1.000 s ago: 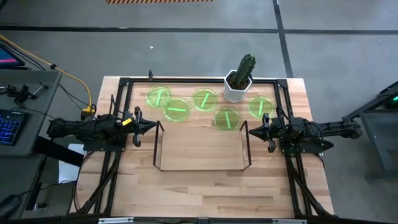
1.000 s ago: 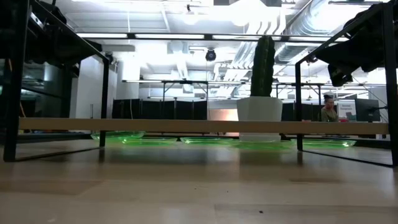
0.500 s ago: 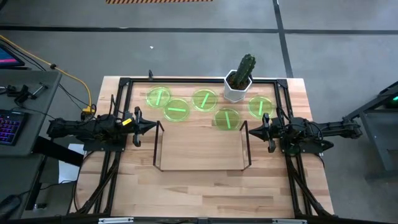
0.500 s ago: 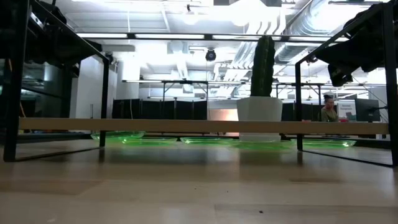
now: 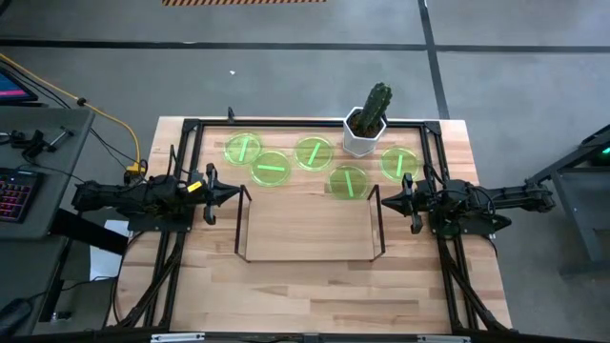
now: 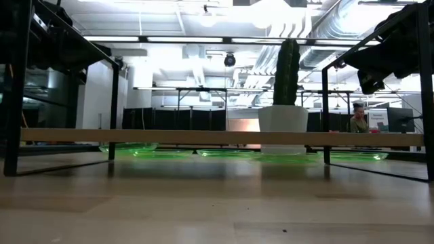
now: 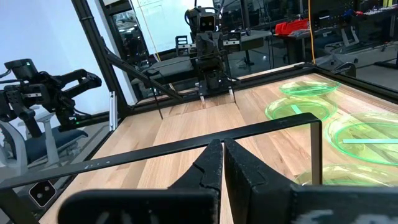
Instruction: Place and stack plates onto a shelf
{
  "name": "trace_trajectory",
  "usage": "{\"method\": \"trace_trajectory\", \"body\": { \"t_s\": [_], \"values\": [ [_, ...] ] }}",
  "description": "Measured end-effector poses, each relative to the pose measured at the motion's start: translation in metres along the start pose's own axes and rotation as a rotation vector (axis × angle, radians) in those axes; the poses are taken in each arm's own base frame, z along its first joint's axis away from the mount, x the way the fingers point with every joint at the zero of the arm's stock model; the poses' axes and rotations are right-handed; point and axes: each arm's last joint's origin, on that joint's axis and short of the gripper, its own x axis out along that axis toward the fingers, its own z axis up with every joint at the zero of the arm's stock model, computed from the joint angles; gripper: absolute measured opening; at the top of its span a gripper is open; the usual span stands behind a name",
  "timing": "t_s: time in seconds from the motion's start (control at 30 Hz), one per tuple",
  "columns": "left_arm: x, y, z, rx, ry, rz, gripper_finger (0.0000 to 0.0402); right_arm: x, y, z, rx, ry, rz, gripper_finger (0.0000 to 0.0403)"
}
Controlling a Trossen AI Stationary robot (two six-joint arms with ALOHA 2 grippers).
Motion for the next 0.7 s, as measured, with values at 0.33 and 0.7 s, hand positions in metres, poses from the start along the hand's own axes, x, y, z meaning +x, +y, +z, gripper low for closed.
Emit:
{"method": "trace_trajectory", "body": {
  "t_s": [0.33, 0.7],
  "values": [
    [0.000, 0.000, 0.000, 0.000, 0.000, 0.000, 0.0000, -0.003, 0.004, 0.023, 0.532, -0.233, 0.092, 0.0000],
    [0.000, 0.000, 0.000, 0.000, 0.000, 0.000, 0.0000, -0.030, 0.005, 0.098, 0.688, -0.816, -0.149, 0.0000]
  ]
}}
